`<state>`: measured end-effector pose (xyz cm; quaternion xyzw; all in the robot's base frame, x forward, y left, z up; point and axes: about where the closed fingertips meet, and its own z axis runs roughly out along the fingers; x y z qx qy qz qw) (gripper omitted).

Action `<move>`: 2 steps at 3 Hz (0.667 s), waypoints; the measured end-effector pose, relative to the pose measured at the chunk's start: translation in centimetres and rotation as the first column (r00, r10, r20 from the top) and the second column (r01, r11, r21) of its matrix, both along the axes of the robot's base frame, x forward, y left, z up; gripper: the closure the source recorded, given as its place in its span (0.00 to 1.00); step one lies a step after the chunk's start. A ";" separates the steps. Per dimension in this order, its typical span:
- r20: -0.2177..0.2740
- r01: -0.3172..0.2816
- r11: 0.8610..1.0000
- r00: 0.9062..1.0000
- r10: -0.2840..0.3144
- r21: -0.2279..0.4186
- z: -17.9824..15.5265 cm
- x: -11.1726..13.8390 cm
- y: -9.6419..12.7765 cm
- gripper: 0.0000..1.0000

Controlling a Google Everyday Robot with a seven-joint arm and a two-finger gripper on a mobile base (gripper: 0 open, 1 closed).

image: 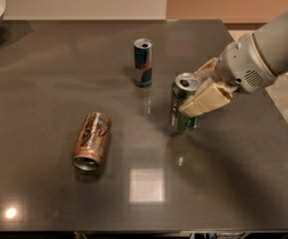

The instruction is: Pick green can

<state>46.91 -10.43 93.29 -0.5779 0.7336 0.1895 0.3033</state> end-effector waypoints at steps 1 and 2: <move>0.030 -0.001 1.000 1.000 0.001 0.031 3.1 0.3 -1.3 1.00; 0.030 -0.002 1.000 1.000 0.001 0.031 3.1 0.3 -1.3 1.00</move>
Offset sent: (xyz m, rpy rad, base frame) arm 0.0053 -0.0221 0.0463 0.0565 -0.0421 0.0028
